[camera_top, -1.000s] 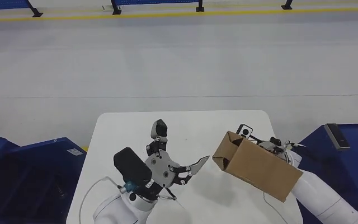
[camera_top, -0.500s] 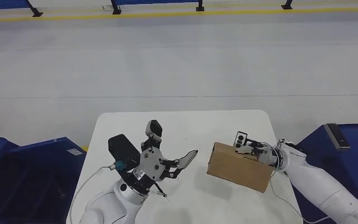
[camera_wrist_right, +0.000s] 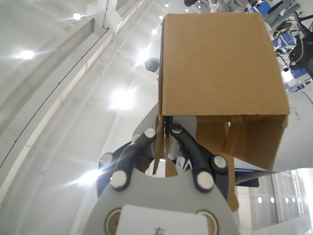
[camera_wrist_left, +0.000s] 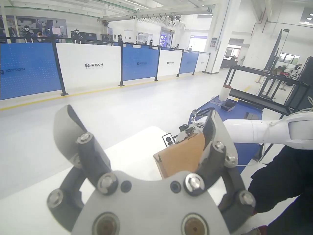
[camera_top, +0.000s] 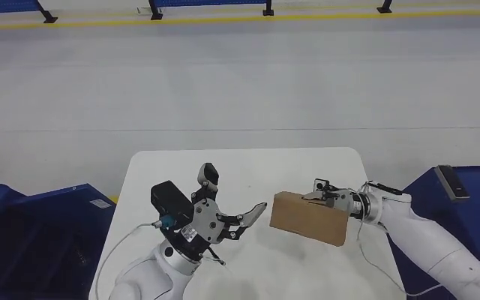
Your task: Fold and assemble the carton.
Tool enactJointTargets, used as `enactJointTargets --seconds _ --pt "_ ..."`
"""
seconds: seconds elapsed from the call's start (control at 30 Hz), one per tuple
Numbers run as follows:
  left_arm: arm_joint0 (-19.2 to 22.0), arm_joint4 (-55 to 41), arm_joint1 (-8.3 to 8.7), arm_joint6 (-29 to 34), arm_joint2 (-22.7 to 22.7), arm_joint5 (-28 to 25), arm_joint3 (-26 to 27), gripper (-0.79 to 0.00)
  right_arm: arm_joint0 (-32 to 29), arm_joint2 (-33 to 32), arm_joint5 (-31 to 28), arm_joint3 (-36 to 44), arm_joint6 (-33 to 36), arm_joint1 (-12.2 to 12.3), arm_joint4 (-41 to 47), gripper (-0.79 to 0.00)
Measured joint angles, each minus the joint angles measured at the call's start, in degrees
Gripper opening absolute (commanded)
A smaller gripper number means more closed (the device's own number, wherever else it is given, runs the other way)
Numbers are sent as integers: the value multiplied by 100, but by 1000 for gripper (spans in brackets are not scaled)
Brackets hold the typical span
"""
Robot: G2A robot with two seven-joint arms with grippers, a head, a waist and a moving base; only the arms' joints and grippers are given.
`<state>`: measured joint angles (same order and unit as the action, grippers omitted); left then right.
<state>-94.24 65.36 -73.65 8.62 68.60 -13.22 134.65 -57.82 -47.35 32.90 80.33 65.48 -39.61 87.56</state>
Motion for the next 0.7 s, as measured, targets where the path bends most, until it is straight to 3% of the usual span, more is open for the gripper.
enactJointTargets --seconds 0.13,0.27,0.47,0.57,0.7 --pt "0 0 0 0 0 0 0 0 -119 -306 949 286 -2043 52 815 -785" --pt "0 0 0 0 0 0 0 0 -379 -626 1683 691 -4112 127 2225 -785" --pt "0 0 0 0 0 0 0 0 -748 -953 1246 1318 -6822 246 3528 -785" --pt "0 0 0 0 0 0 0 0 -836 -961 1071 1582 -7854 263 3657 -785" --pt "0 0 0 0 0 0 0 0 -849 -805 880 1664 -8605 200 3775 -785"
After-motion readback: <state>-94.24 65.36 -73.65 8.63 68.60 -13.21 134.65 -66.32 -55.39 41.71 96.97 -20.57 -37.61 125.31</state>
